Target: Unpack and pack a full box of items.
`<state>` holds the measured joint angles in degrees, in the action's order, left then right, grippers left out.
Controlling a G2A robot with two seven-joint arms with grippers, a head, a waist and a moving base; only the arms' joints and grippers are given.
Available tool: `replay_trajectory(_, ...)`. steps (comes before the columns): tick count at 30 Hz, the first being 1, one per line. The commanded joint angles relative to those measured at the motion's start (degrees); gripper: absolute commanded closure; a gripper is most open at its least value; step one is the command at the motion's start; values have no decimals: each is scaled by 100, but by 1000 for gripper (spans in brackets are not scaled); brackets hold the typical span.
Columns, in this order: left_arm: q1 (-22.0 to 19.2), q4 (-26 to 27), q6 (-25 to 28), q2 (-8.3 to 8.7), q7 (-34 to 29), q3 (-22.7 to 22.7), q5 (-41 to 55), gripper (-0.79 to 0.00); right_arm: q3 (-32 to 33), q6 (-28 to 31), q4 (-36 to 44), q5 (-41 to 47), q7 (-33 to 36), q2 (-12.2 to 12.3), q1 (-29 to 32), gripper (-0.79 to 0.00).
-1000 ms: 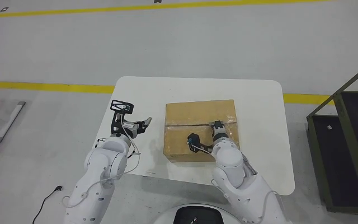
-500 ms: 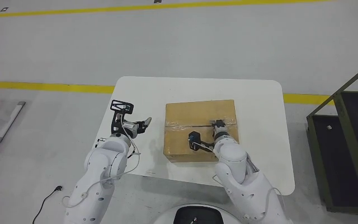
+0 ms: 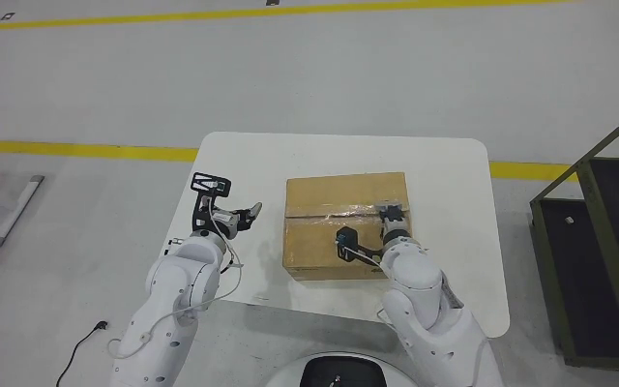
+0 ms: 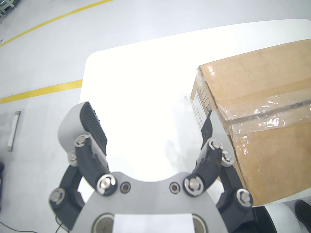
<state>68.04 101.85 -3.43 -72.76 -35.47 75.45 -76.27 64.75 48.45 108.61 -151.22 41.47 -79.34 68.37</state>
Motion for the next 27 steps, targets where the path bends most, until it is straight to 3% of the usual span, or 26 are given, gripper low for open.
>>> replay_trajectory(1,0,0,0,0,0,0,0,-785,60,6,37,-13,2,3,46,-382)
replay_trajectory(15,0,0,0,0,0,0,0,-785,740,133,1079,-69,155,50,704,-622)
replay_trajectory(18,0,0,0,0,0,0,0,-785,782,-47,1558,-118,121,54,874,-603)
replay_trajectory(20,0,0,0,0,0,0,0,-785,748,-124,1751,-146,24,55,917,-529)
replay_trajectory(23,0,0,0,0,0,0,0,-785,574,-310,1858,-119,-250,45,855,-480)
replay_trajectory(24,0,0,0,0,0,0,0,-785,503,-443,1813,-36,-388,35,813,-385)
replay_trajectory(27,0,0,0,0,0,0,0,-785,270,-841,1383,179,-822,0,597,-225)
